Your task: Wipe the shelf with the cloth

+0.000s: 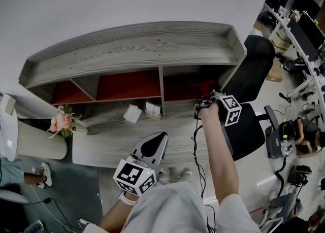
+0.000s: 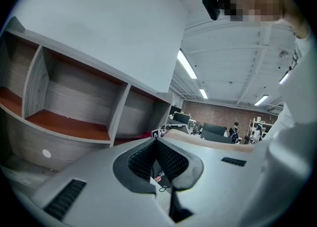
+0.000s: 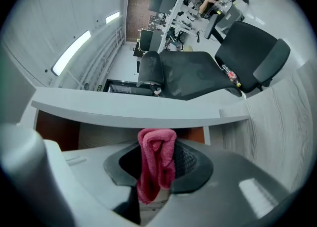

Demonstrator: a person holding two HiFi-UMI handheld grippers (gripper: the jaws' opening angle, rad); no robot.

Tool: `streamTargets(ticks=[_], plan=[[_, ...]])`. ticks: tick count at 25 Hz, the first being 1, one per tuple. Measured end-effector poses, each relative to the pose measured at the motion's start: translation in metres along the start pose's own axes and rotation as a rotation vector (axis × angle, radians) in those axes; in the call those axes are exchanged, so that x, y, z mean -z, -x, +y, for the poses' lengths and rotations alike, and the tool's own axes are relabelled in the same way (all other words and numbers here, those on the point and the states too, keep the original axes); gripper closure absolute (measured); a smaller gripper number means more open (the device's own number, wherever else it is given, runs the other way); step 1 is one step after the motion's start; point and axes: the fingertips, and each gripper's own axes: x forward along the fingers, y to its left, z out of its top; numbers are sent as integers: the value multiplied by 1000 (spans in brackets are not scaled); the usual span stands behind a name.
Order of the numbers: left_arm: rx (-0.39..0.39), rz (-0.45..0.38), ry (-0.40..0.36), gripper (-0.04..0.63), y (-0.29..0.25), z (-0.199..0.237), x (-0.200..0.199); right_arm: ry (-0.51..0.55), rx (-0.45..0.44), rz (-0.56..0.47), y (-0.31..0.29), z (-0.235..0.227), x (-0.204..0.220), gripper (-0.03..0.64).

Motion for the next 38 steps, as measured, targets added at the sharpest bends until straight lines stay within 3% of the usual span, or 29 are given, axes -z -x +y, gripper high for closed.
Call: streamTargets(ticks=[5,14,20,25,31,35,38], plan=[[9,-5,-4,589,1,-6,0,-26,-47,15,14,30,0,495],[17,-12,-6,589,3,-10,-1,-45,-219,48,41,106,0,495],[12,-15,-2,589,4,-10,-1,73,-357,36,64,162,-1,495],[8,-18,-1,589,6,-12,-2,126,-378,45,68,172,-1,502],[-1,-15,1,589,8,-10,0,289,-471,6,71,177,1,502],[-5,-5,8,589,8,-6,6,542,-515,-26,74,174,8,500],[2,1,11,589,6,-6,7,717,-491,-30,71,160,11,500]])
